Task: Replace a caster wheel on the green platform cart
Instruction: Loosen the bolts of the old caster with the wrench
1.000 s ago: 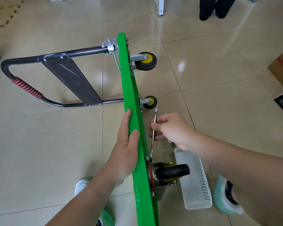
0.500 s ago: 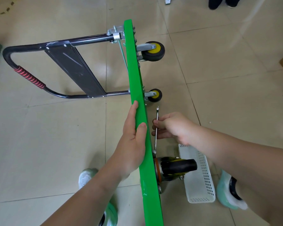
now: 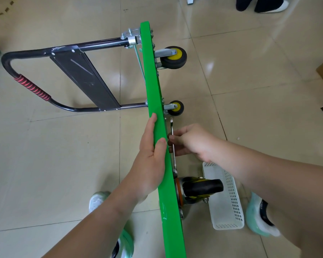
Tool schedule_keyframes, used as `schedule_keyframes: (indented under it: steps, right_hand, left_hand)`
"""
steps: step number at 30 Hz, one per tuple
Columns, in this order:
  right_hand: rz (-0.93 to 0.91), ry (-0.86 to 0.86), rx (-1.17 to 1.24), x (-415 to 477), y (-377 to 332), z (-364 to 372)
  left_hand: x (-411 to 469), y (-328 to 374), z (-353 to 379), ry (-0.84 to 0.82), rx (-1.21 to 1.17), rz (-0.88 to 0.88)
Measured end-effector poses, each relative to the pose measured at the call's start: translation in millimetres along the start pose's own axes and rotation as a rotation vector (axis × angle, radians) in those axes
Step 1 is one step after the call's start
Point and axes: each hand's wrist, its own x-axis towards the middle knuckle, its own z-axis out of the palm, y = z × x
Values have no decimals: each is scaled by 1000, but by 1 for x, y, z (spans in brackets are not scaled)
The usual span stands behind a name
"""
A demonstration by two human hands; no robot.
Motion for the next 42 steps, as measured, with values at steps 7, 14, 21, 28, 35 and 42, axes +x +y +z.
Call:
schedule_keyframes:
  steps: [7,14,21,28,35,42]
  right_hand:
    - [62,57,158,-2,6,-8]
    - [139,42,170,7,5,-5]
    - [212,11,128,16,2,1]
    - [167,12,-13,12,0,5]
    - [-58,73,3,-15,1,0]
    - [-79,140,152,-23,1,-16]
  left_hand:
    - [-1,4,1,12,11,-10]
    - [0,2,0,-5,4,1]
    - [0,0,-1,-14,2,2]
    - [-2,4,-1,-17,9,-19]
    - [-4,6,-1,-8,14,-19]
    - [-3,7,2,-4,29,-19]
